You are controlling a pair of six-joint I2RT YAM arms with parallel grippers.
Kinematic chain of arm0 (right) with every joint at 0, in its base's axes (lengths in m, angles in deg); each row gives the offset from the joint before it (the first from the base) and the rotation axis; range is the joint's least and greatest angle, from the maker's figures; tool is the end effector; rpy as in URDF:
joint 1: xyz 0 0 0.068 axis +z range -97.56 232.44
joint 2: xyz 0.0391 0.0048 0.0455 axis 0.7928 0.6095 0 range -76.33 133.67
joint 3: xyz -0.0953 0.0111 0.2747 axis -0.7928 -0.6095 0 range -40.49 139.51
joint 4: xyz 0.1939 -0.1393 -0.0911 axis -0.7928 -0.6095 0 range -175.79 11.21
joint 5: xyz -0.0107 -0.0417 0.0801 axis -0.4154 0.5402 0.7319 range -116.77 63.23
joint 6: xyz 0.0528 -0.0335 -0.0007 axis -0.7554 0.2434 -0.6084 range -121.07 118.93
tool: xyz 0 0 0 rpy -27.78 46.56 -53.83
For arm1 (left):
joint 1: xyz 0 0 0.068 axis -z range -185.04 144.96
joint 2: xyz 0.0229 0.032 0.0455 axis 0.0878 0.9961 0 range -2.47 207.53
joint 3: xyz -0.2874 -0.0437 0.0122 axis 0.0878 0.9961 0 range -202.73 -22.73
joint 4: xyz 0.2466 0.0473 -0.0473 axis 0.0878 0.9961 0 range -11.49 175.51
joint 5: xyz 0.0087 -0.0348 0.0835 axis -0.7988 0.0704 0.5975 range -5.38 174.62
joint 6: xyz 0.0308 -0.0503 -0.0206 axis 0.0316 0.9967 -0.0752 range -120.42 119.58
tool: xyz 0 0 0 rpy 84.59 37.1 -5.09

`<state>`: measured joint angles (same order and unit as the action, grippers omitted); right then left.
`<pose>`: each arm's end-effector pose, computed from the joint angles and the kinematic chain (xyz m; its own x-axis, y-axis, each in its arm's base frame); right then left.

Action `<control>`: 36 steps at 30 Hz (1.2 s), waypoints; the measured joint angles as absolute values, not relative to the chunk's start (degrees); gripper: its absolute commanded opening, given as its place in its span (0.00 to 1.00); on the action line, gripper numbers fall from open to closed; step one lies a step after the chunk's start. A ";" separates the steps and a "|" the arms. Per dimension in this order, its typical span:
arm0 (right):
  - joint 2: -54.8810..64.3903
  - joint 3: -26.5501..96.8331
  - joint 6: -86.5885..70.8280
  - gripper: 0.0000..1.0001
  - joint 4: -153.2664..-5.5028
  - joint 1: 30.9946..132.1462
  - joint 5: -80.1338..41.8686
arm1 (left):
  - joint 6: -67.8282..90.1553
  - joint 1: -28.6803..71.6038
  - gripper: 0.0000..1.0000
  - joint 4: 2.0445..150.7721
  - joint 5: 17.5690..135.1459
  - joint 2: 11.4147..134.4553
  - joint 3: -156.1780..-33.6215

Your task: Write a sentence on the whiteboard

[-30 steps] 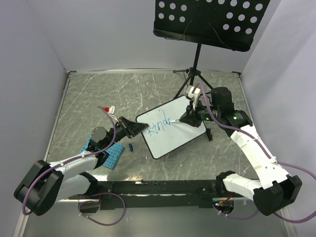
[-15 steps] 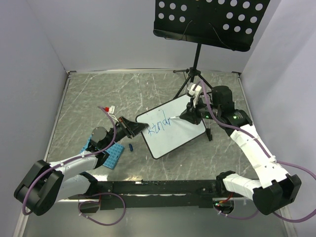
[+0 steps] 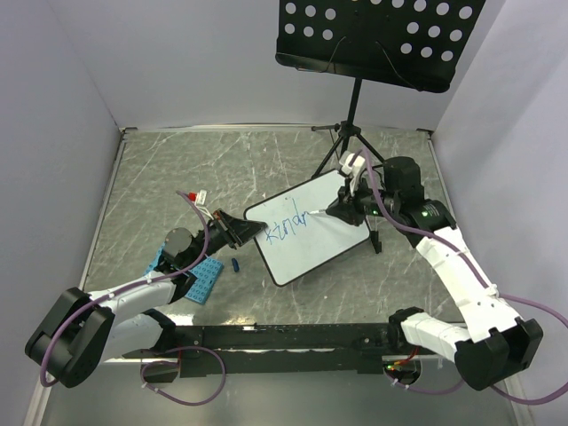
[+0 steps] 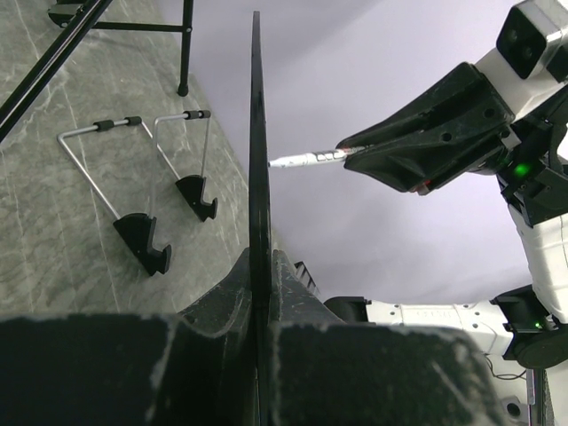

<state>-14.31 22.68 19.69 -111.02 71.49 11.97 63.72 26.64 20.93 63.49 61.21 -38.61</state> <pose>0.1982 0.1000 0.3706 -0.1865 -0.3568 -0.9154 -0.8846 0.4663 -0.0015 0.1749 -0.1281 0.2506 -0.6497 -0.5854 -0.4851 0.4757 0.1847 -0.8600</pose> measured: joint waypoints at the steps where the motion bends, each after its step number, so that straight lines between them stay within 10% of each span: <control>1: -14.63 22.34 19.91 0.00 -111.24 71.40 12.01 | 63.72 26.64 0.01 20.95 63.49 61.21 -38.63; 36: -15.07 22.36 19.47 0.00 -112.39 69.04 13.28 | 63.72 26.64 0.01 20.93 63.23 61.10 -38.63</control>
